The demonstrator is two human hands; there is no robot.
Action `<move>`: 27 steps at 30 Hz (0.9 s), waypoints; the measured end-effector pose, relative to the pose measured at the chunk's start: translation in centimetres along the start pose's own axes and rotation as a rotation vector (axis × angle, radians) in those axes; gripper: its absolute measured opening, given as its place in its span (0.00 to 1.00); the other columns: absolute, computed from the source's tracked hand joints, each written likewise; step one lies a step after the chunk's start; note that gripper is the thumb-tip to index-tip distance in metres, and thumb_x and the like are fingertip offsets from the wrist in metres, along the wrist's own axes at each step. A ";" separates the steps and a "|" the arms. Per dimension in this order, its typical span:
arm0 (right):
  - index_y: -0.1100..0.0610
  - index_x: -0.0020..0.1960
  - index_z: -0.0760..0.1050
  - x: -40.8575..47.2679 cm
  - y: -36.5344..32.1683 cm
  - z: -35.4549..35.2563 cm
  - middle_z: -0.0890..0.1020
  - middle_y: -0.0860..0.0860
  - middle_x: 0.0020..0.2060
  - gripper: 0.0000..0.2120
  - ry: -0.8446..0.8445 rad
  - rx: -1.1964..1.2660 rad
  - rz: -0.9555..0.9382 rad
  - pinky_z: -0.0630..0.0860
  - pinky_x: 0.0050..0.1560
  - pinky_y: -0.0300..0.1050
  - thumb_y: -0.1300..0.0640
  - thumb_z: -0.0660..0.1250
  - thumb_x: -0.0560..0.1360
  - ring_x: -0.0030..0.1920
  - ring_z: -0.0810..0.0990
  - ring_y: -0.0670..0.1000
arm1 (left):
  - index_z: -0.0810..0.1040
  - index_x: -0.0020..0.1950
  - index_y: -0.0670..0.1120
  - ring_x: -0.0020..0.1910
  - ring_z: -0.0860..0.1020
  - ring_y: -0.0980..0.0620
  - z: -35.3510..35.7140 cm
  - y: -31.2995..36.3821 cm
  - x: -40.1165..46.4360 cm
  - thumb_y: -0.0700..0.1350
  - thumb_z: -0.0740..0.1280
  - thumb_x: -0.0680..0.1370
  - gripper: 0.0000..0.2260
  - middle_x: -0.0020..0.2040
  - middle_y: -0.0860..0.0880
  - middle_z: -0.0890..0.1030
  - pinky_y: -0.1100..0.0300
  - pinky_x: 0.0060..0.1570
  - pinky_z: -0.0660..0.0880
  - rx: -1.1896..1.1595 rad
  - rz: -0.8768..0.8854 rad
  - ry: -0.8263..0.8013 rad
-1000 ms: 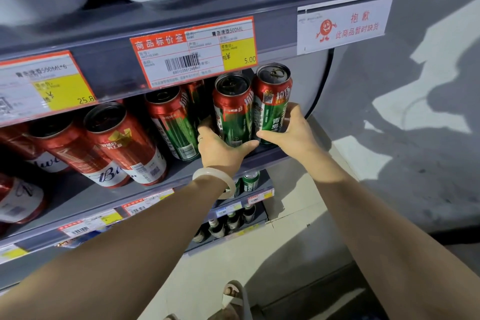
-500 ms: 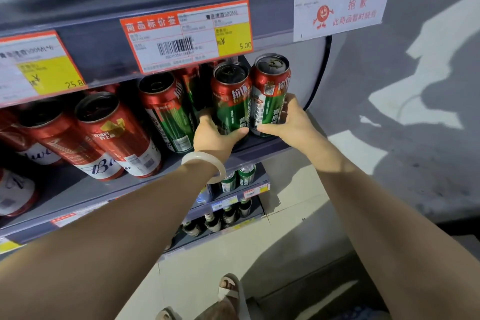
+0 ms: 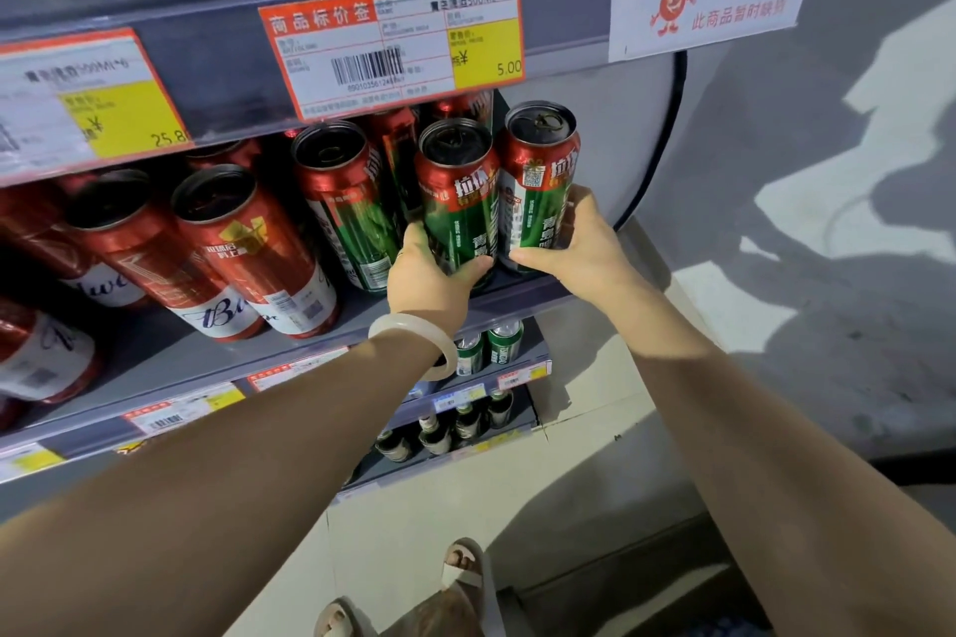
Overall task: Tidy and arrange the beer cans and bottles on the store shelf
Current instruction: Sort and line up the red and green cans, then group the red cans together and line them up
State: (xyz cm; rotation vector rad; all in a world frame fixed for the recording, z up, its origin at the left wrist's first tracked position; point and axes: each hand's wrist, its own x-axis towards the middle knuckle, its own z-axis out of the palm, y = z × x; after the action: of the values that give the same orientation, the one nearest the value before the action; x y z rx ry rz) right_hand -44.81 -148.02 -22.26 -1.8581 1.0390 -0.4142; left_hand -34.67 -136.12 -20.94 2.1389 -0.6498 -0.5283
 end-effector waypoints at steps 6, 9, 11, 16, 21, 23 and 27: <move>0.56 0.67 0.60 -0.1 -0.6 -0.4 0.74 0.51 0.62 0.36 -0.052 -0.045 -0.002 0.67 0.54 0.42 0.54 0.76 0.67 0.56 0.71 0.47 | 0.62 0.67 0.42 0.43 0.67 0.52 0.1 0.2 -0.1 0.48 0.69 0.74 0.27 0.36 0.59 0.63 0.60 0.44 0.67 -0.057 -0.051 0.033; 0.56 0.67 0.60 -0.3 -0.5 -0.5 0.74 0.51 0.63 0.37 -0.076 -0.059 0.005 0.68 0.55 0.42 0.53 0.76 0.66 0.58 0.72 0.48 | 0.57 0.72 0.44 0.44 0.69 0.54 -0.4 -0.2 -0.4 0.48 0.69 0.74 0.32 0.42 0.56 0.68 0.61 0.45 0.67 -0.039 -0.033 0.005; 0.56 0.67 0.60 -0.6 -0.6 -0.4 0.73 0.52 0.63 0.37 -0.076 -0.064 -0.001 0.68 0.56 0.43 0.53 0.77 0.65 0.60 0.73 0.50 | 0.58 0.72 0.43 0.44 0.72 0.52 -0.8 -0.3 -0.4 0.49 0.71 0.72 0.34 0.41 0.55 0.69 0.60 0.44 0.69 -0.006 -0.026 -0.007; 0.53 0.70 0.56 -1.1 -1.0 -1.0 0.71 0.49 0.64 0.43 -0.109 -0.036 0.012 0.66 0.58 0.42 0.49 0.77 0.63 0.58 0.69 0.45 | 0.61 0.67 0.41 0.50 0.71 0.52 -2.3 0.4 -2.1 0.50 0.76 0.66 0.37 0.53 0.49 0.72 0.60 0.51 0.70 -0.004 -0.018 0.008; 0.47 0.71 0.55 -1.9 -3.5 -2.9 0.67 0.48 0.70 0.54 -0.092 0.050 -0.068 0.63 0.71 0.55 0.38 0.78 0.52 0.69 0.66 0.49 | 0.71 0.59 0.42 0.50 0.72 0.53 -6.2 1.3 -4.6 0.53 0.74 0.66 0.27 0.53 0.48 0.72 0.62 0.51 0.71 0.070 0.346 0.118; 0.50 0.72 0.56 -2.0 -5.3 -3.8 0.68 0.50 0.69 0.54 -0.086 0.075 -0.122 0.62 0.71 0.52 0.39 0.76 0.52 0.68 0.66 0.49 | 0.74 0.58 0.41 0.54 0.74 0.50 -8.3 2.3 -3.9 0.55 0.72 0.68 0.25 0.52 0.48 0.75 0.63 0.53 0.69 0.162 0.476 0.160; 0.53 0.70 0.62 -1.0 -8.9 -5.5 0.71 0.51 0.66 0.46 -0.099 0.026 -0.219 0.67 0.67 0.42 0.42 0.74 0.56 0.64 0.70 0.46 | 0.71 0.65 0.44 0.64 0.72 0.46 -10.9 4.4 -1.3 0.61 0.66 0.69 0.31 0.64 0.45 0.75 0.60 0.61 0.67 0.267 0.564 0.171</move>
State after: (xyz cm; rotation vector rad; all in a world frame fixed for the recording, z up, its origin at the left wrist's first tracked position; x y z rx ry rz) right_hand -44.67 -148.50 -11.80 -1.9562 0.7637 -0.4566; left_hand -30.68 -131.22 -10.96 2.0785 -1.2212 0.0516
